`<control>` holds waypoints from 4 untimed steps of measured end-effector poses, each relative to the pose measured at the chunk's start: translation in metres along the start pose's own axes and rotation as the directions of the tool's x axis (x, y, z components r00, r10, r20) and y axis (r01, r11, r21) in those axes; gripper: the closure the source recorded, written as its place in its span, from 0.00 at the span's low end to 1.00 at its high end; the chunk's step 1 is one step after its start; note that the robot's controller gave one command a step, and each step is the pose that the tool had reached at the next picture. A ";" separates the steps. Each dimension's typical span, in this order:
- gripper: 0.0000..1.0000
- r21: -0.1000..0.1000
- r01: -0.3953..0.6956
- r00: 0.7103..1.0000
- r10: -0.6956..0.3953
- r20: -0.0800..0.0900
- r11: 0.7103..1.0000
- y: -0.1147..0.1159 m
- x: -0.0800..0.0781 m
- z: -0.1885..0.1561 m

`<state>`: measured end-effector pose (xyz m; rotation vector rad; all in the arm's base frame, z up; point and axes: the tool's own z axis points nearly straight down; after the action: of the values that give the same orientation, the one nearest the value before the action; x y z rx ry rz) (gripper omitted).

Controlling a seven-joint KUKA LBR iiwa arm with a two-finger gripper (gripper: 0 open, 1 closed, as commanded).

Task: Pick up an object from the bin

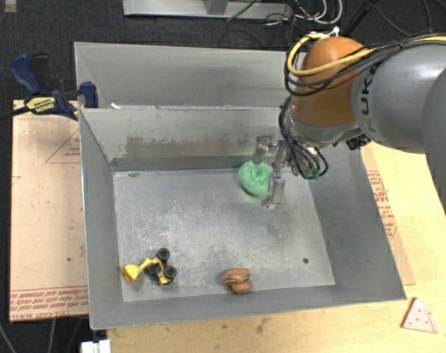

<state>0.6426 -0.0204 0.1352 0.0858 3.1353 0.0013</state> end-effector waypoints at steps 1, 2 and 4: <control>0.00 0.000 -0.073 0.997 0.073 0.000 0.997 -0.014 -0.012 0.027; 1.00 -0.001 0.001 1.000 -0.001 0.004 1.000 -0.014 -0.014 0.049; 1.00 0.000 -0.026 1.000 0.026 -0.002 1.000 -0.004 0.034 -0.059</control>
Offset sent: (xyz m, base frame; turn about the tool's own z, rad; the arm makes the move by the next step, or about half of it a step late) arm 0.0109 -0.0152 -0.0527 -0.0024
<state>0.6079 -0.0223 0.1941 0.1267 3.1360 0.0021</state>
